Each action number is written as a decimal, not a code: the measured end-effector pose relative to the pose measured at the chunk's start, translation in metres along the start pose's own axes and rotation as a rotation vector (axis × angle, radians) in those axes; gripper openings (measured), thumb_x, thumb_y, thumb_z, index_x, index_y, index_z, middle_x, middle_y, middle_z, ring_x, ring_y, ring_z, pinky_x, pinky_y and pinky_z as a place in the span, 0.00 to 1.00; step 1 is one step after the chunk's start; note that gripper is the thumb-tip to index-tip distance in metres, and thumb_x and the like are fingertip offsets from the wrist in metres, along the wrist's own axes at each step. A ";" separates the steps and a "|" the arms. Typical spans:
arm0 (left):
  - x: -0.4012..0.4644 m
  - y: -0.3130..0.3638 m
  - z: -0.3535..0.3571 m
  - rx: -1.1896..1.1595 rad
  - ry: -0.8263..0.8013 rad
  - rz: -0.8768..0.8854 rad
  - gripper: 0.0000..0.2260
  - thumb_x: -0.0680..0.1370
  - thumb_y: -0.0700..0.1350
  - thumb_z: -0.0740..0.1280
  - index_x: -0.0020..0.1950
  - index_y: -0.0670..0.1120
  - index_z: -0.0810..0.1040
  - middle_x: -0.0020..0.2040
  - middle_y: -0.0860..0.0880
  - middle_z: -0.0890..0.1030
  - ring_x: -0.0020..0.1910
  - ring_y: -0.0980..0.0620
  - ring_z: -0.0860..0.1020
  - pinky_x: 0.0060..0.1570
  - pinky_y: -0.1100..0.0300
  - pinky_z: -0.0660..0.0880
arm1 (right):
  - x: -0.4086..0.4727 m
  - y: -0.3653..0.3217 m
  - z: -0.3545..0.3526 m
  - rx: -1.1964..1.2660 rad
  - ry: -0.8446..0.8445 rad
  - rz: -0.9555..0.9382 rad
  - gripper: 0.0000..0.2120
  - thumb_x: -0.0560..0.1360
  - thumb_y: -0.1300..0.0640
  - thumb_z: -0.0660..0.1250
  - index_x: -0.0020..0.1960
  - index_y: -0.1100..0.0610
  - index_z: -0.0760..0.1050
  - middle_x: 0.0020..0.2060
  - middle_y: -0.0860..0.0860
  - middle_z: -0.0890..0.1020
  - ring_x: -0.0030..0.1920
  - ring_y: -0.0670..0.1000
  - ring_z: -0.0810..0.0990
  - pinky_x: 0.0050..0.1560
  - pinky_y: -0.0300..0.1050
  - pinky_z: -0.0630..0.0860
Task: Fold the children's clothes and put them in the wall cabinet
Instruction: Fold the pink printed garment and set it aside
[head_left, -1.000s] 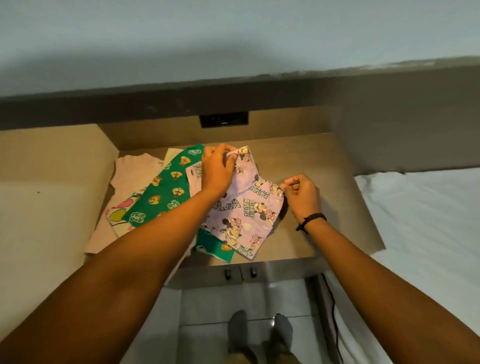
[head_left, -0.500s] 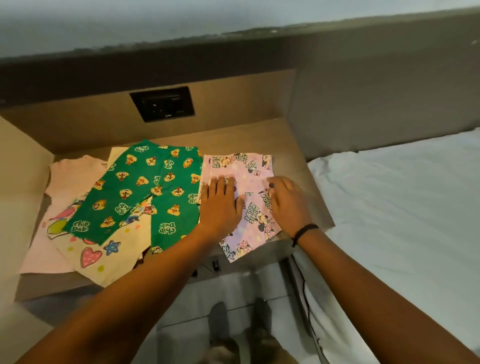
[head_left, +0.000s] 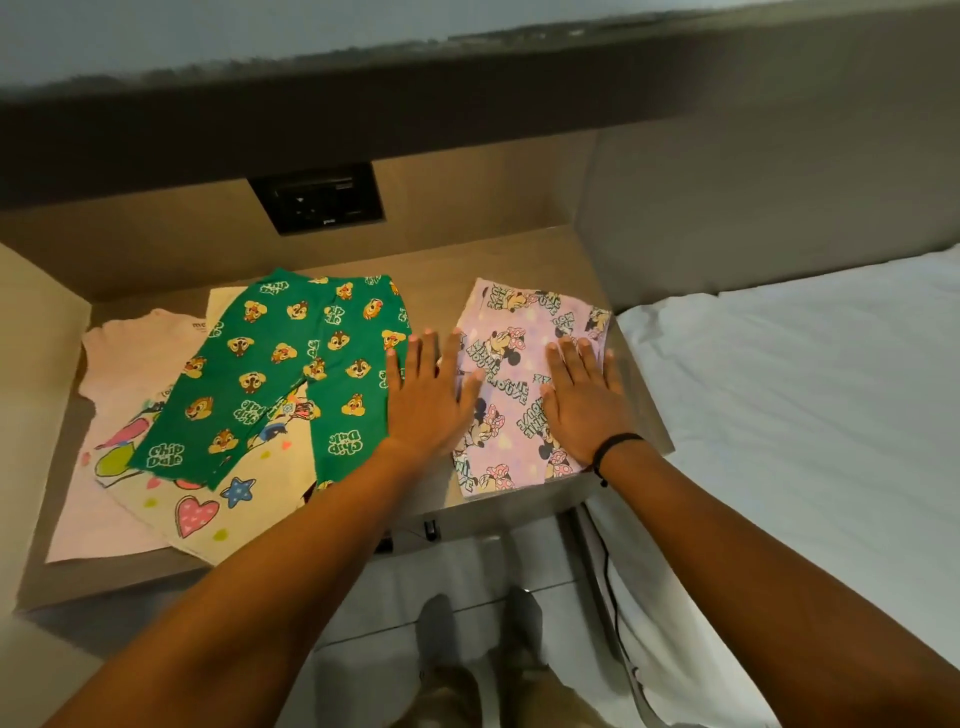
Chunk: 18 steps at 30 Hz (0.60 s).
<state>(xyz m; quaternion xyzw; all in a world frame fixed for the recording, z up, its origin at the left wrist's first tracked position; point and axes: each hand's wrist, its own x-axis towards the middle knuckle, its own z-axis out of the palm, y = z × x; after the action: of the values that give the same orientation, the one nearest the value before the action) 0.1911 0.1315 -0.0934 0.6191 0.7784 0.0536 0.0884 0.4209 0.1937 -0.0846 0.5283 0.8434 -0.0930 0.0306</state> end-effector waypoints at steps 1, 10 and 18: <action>-0.004 -0.010 -0.003 0.011 0.007 -0.044 0.34 0.84 0.69 0.37 0.87 0.55 0.45 0.87 0.45 0.49 0.86 0.43 0.44 0.81 0.37 0.35 | 0.003 -0.005 -0.001 0.010 0.006 -0.003 0.32 0.84 0.43 0.41 0.84 0.56 0.47 0.83 0.57 0.51 0.83 0.58 0.45 0.81 0.61 0.39; -0.032 -0.125 -0.028 0.063 0.030 -0.288 0.36 0.83 0.71 0.37 0.87 0.54 0.48 0.87 0.43 0.51 0.86 0.42 0.45 0.80 0.30 0.42 | 0.016 -0.030 0.010 0.001 0.039 -0.002 0.38 0.82 0.34 0.40 0.84 0.55 0.44 0.83 0.60 0.47 0.83 0.60 0.45 0.81 0.62 0.44; -0.021 -0.050 -0.030 -0.083 0.085 -0.111 0.33 0.84 0.69 0.46 0.85 0.53 0.56 0.86 0.42 0.55 0.85 0.39 0.47 0.81 0.35 0.40 | 0.022 -0.029 -0.005 0.085 0.087 -0.028 0.37 0.83 0.34 0.44 0.84 0.56 0.48 0.83 0.60 0.52 0.83 0.61 0.47 0.82 0.61 0.46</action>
<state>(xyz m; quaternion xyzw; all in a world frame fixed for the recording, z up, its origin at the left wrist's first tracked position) 0.1421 0.1004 -0.0725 0.5682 0.8116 0.1071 0.0840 0.3856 0.2022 -0.0799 0.5209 0.8465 -0.1059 -0.0299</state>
